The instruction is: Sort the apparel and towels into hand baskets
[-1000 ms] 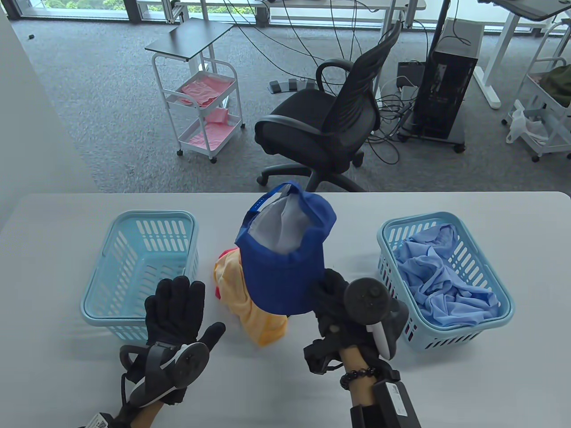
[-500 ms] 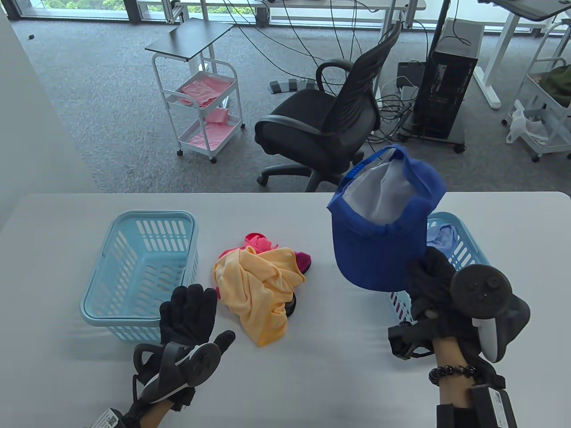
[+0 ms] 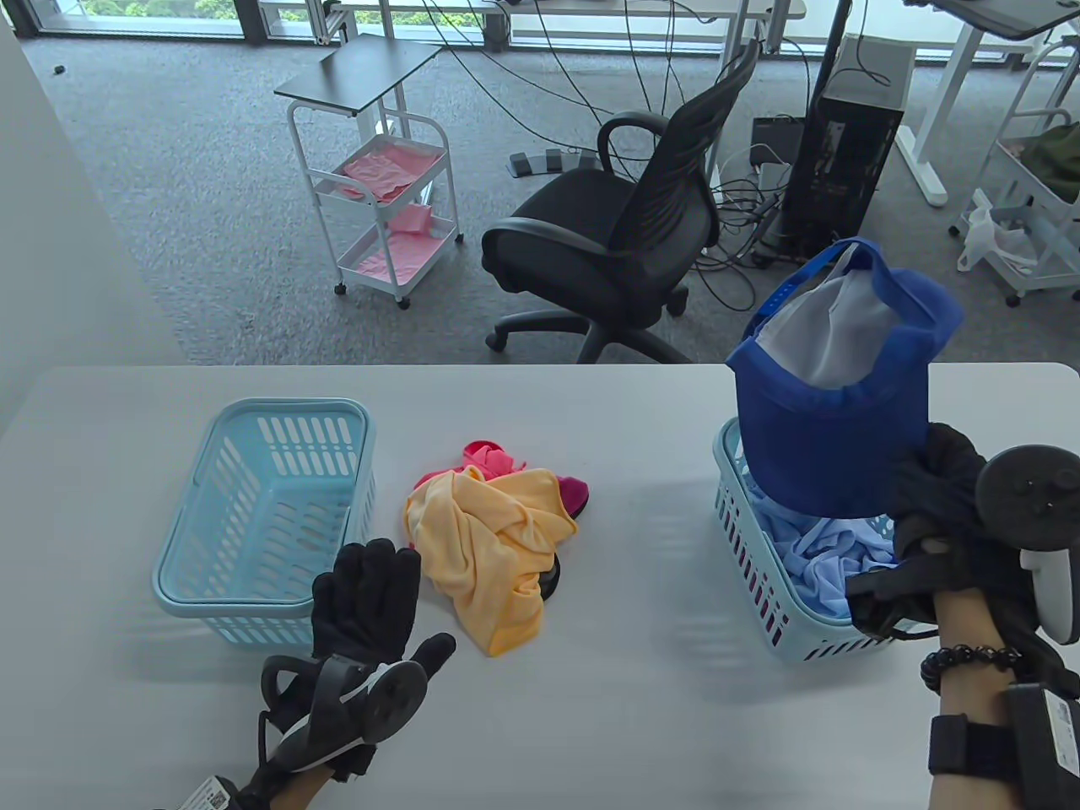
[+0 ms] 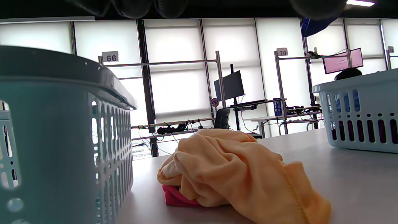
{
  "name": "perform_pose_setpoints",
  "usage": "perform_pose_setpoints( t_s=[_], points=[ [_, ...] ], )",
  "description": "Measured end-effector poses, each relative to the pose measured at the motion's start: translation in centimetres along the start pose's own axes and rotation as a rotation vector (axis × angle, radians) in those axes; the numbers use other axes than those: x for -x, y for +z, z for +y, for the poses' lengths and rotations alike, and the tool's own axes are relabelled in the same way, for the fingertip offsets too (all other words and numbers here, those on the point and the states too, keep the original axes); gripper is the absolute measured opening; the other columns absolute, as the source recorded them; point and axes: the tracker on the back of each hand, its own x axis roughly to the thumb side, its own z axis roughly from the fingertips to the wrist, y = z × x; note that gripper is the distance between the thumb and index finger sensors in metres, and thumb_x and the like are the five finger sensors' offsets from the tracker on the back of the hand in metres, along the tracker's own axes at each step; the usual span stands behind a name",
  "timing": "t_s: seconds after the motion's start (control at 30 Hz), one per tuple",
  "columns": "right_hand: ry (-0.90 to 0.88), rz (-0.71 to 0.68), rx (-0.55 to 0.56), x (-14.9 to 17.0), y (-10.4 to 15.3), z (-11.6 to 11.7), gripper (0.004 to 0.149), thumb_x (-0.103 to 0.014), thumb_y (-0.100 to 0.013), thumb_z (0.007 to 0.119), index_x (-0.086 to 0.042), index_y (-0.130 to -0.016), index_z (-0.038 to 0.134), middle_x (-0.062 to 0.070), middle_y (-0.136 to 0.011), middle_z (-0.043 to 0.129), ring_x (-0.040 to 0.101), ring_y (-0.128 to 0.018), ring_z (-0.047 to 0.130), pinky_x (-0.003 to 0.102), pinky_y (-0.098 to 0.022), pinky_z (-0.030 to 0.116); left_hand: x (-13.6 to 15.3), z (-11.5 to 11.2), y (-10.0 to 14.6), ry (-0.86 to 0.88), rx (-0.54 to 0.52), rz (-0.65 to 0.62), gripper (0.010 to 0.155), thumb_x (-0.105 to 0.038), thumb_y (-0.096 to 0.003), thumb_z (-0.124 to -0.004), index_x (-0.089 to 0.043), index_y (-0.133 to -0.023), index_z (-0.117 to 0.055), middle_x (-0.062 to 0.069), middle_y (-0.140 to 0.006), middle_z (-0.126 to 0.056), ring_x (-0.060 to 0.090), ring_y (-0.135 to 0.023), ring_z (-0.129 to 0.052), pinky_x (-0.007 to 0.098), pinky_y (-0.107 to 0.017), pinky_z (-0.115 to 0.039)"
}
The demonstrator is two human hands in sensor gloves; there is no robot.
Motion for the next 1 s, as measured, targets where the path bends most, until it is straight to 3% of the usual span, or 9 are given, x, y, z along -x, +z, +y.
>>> perform_pose_setpoints(
  t_s=[0.53,0.83,1.0],
  points=[
    [0.3,0.157,-0.244,7.4,-2.7,4.8,0.041,-0.026,-0.052,0.081,-0.007,-0.088,0.082,0.014,-0.066,0.098,0.034,-0.047,0.105,0.047,-0.035,0.092,-0.9,-0.2,0.0,-0.005,-0.011,-0.035,0.091,-0.064,-0.0537,-0.055,-0.009,-0.117,-0.022,0.029,-0.122,-0.032,0.059,-0.11,-0.043,0.07,-0.076,-0.047],
    [0.527,0.108,-0.31,7.2,-2.8,8.6,0.041,-0.026,-0.051,0.082,-0.009,-0.088,0.082,0.014,-0.067,0.098,0.035,-0.049,0.104,0.047,-0.036,0.092,-1.2,-0.4,0.0,-0.014,-0.005,-0.047,0.09,-0.064,-0.0537,-0.056,-0.009,-0.117,-0.022,0.029,-0.121,-0.032,0.059,-0.11,-0.043,0.07,-0.076,-0.047],
    [0.559,0.124,-0.339,7.2,-2.5,9.0,0.043,-0.026,-0.052,0.081,-0.008,-0.09,0.08,0.014,-0.068,0.097,0.035,-0.05,0.104,0.048,-0.037,0.091,-1.3,-0.5,0.0,-0.016,-0.004,-0.054,0.09,-0.064,-0.0537,-0.055,-0.009,-0.117,-0.022,0.029,-0.121,-0.032,0.059,-0.11,-0.043,0.07,-0.076,-0.047]
  ],
)
